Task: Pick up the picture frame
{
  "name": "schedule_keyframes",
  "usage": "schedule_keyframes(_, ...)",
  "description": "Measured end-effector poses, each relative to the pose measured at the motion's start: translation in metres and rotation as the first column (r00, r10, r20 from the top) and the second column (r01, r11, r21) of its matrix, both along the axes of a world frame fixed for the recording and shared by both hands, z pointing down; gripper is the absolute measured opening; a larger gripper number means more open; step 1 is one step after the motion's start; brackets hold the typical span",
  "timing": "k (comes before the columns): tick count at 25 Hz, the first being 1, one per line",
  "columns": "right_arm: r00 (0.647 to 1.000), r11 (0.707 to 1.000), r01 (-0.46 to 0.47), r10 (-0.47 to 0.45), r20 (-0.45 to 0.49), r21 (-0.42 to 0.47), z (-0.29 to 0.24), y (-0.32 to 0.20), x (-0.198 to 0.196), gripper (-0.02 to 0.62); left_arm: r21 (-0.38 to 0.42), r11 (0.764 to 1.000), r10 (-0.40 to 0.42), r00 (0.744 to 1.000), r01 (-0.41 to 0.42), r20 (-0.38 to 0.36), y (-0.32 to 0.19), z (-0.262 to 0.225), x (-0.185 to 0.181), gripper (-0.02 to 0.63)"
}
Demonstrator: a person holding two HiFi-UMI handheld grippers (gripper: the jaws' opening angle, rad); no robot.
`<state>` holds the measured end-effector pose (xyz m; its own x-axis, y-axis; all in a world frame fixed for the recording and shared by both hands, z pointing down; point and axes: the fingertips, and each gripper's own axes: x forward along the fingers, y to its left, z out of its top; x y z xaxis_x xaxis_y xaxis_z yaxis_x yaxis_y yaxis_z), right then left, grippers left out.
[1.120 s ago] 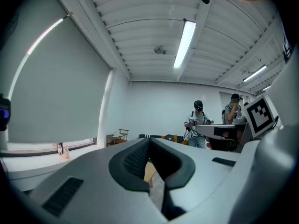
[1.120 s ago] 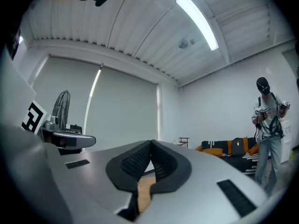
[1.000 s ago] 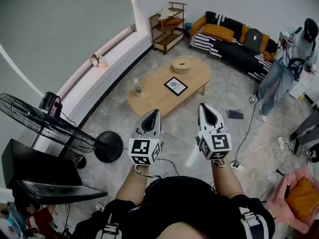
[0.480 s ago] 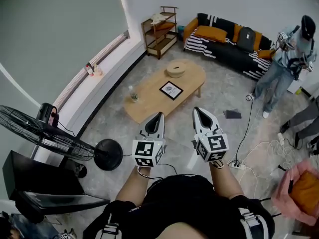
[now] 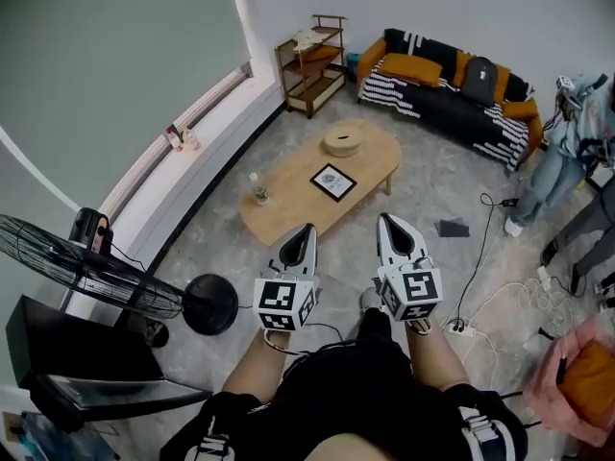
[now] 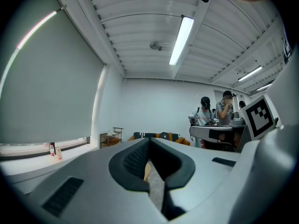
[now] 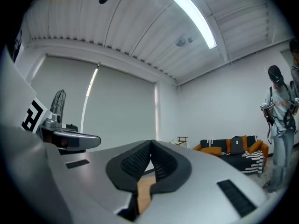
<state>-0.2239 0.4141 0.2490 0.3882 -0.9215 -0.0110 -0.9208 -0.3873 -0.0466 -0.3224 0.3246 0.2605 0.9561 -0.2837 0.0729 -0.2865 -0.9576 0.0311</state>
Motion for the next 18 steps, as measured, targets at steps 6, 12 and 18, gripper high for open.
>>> schedule_keyframes(6,0.998,0.998,0.052,-0.053,0.016,0.024,0.002,-0.043,0.037,0.017,0.030,0.998,-0.046,0.999,0.046,0.006,-0.038,0.000,0.034,0.021)
schedule_keyframes(12,0.995,0.995,0.095,-0.096,0.021,0.044,-0.009,-0.088,0.102,0.017,0.078,0.992,-0.097,0.995,0.095,0.024,-0.080,-0.008,0.094,0.021)
schedule_keyframes(18,0.992,0.992,0.118,-0.120,0.040,0.049,-0.010,-0.112,0.184,0.017,0.069,0.989,-0.136,0.990,0.133,0.046,-0.109,-0.008,0.172,0.021)
